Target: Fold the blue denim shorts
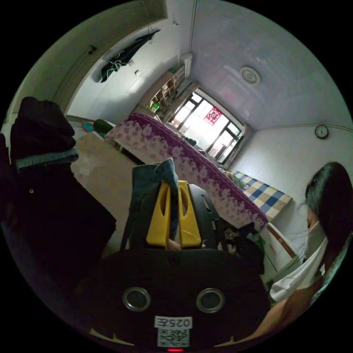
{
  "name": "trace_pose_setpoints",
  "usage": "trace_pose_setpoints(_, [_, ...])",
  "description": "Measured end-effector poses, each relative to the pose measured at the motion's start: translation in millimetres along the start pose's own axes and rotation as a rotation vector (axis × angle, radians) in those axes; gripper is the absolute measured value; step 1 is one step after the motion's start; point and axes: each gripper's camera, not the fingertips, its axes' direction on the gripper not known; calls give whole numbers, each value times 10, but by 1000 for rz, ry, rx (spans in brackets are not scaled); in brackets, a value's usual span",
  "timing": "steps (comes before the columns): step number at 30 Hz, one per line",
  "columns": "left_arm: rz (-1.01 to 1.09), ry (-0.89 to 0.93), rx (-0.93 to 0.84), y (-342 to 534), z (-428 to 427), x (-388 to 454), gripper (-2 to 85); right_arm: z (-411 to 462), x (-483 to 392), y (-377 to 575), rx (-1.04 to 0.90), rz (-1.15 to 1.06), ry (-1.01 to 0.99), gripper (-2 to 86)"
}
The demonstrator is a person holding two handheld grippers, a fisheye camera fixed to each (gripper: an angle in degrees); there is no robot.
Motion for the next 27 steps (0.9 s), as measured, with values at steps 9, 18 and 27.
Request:
trace_pose_setpoints(9, [3,10,55,-243,143,475,-13,20,-110,56,-178,81,498,16])
trace_pose_setpoints(18, [-24,12,60,-307,346,525,-13,-956,294,493,-83,352,670,85])
trace_pose_setpoints(27, [-38,-6,20,-322,631,445,-13,-1163,1099,720,150,657,83,112])
